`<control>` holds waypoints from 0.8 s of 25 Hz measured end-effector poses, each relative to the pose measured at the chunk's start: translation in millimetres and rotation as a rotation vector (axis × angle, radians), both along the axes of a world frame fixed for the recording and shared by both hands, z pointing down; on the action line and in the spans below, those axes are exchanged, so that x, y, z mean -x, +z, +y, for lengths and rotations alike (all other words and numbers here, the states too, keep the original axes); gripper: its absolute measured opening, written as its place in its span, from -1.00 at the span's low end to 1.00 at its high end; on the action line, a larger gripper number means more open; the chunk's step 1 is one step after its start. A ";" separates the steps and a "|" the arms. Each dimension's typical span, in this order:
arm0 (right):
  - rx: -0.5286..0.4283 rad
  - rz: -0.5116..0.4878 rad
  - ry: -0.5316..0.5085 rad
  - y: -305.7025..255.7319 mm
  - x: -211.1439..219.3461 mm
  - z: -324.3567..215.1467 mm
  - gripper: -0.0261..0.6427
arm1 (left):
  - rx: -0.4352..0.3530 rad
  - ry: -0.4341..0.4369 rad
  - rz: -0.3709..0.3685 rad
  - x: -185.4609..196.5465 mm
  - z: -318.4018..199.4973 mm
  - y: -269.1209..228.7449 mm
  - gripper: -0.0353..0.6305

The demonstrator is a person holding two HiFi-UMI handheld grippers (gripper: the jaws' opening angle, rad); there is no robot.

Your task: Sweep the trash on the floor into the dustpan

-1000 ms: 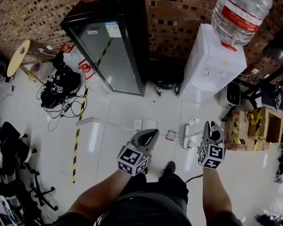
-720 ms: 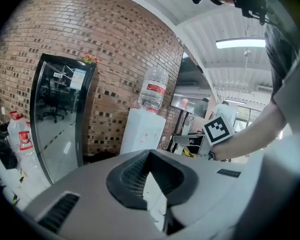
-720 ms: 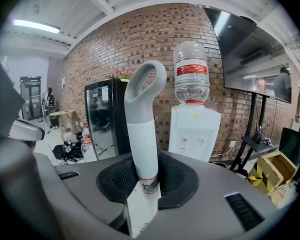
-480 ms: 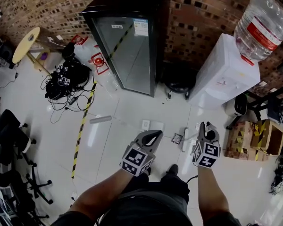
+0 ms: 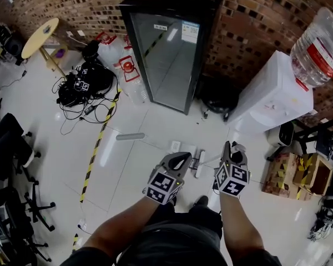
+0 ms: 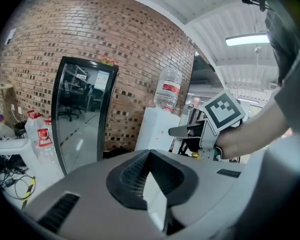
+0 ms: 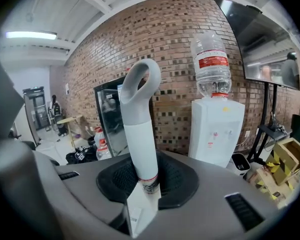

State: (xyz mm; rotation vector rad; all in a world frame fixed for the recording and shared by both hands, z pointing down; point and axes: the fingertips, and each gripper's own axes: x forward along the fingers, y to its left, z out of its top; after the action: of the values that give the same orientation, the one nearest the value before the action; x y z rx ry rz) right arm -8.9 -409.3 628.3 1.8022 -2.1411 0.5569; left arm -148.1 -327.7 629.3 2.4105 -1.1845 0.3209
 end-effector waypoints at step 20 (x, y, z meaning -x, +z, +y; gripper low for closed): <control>-0.200 -0.068 -0.005 -134.8 -66.7 57.4 -0.67 | -0.136 0.055 0.092 -56.6 -13.0 -121.0 -0.83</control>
State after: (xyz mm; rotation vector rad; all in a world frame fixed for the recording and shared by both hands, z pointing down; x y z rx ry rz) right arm 57.8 -351.9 493.5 1.9041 -2.3189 0.4216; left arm -91.5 -340.7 508.3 2.5486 -1.1342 0.1480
